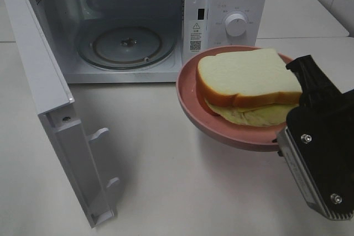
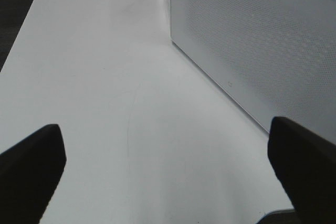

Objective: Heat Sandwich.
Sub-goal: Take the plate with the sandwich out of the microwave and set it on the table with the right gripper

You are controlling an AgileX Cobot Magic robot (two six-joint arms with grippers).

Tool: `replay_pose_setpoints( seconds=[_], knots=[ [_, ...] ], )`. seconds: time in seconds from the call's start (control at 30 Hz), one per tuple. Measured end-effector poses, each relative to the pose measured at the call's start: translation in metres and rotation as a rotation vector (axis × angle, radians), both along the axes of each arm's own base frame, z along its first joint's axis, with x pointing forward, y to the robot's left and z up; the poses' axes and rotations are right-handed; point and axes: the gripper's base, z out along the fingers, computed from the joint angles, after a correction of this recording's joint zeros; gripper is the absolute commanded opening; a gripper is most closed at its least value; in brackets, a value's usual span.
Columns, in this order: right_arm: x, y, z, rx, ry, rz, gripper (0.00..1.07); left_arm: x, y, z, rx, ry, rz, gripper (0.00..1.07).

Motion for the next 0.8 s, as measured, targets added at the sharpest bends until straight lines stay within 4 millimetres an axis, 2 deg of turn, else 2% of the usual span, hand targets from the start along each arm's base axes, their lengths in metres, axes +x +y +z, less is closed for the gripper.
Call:
replay_pose_setpoints(
  seconds=[0.3, 0.47, 0.8],
  knots=[
    [0.001, -0.016, 0.001, -0.059, 0.005, -0.222, 0.0, 0.0, 0.0, 0.0, 0.0, 0.0, 0.0, 1.01],
    [0.002, -0.025, 0.001, -0.069, 0.013, -0.414, 0.0, 0.0, 0.0, 0.0, 0.0, 0.0, 0.0, 1.01],
    [0.001, -0.036, 0.001, -0.049, 0.016, -0.691, 0.0, 0.0, 0.0, 0.0, 0.0, 0.0, 0.0, 1.01]
  ],
)
